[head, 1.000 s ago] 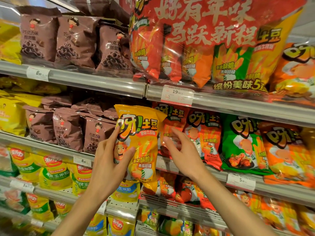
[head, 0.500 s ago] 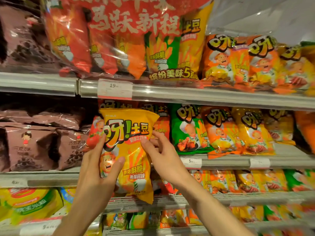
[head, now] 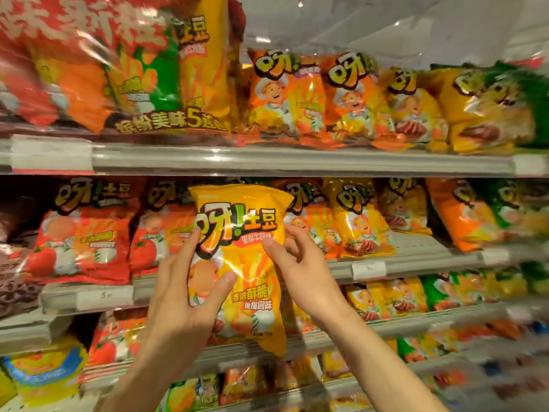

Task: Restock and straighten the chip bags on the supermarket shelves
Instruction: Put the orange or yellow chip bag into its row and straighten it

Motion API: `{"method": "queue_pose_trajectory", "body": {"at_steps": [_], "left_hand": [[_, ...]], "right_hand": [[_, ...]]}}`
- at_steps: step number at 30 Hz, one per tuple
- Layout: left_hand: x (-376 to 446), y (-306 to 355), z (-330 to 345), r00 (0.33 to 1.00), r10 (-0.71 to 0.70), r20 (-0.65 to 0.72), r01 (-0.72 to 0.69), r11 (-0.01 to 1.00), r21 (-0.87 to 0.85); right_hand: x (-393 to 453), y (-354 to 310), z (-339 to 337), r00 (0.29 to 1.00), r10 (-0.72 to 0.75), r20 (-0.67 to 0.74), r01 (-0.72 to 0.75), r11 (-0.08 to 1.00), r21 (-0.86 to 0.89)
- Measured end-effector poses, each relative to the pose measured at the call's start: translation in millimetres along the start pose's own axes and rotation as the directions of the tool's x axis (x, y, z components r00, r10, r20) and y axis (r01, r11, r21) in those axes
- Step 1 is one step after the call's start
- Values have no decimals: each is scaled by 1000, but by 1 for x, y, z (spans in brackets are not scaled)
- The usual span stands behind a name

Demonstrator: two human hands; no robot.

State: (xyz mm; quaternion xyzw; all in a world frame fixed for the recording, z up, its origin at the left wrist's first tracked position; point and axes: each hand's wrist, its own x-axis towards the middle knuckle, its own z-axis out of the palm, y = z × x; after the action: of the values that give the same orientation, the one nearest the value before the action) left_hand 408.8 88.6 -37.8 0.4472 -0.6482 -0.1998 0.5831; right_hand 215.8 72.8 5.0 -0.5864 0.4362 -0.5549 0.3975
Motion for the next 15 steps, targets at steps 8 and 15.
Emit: {"method": "queue_pose_trajectory", "body": {"at_steps": [8,15], "left_hand": [[-16,55,141,1000,-10,-5,10,994,112],[-18,93,252,997,-18,74,8,991,137]], "right_hand": [[1,17,-152,1000,15,-5,-15,1000,1],[14,27,-273,996,85,-18,-84,996,13]]}}
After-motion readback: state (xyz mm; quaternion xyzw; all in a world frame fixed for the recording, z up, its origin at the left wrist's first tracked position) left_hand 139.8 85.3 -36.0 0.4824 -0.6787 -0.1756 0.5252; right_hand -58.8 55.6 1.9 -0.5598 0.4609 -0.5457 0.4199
